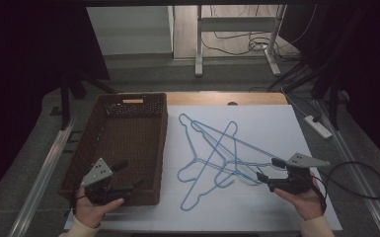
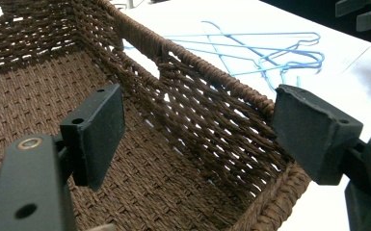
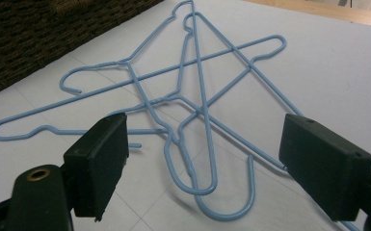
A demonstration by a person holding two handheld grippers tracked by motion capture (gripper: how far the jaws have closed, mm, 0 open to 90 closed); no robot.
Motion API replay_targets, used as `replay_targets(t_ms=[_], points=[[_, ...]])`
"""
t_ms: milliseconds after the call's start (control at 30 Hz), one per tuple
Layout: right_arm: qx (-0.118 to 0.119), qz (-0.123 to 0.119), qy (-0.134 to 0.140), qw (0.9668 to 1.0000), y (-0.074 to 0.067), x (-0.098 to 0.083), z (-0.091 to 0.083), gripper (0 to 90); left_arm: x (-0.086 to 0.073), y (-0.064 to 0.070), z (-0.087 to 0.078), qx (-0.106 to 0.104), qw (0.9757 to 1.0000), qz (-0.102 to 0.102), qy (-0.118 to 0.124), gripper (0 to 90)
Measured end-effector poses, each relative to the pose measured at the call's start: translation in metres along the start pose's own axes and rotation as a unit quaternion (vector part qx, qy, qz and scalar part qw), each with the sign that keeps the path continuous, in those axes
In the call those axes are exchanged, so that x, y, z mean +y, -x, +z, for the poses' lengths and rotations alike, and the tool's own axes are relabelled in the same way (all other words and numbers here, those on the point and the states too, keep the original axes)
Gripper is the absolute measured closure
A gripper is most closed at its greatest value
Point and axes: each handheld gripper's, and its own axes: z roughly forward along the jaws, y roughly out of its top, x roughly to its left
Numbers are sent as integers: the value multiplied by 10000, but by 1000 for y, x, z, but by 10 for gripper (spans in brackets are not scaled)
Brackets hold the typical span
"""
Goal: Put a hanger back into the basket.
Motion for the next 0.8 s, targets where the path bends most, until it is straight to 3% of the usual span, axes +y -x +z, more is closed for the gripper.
replay_targets(t_ms=[367,533,800], points=[[-71,-58,-122,9999,-1,1,1,197,0,-1,-1,13,10000,0,0,202],[-136,-210,-264,9993,-6,3,3,204,1,1,-1,1,10000,12,-1,202],[-66,-235,-325,9992,-8,5,4,215,2,2,-2,24,10000,32,12,203]])
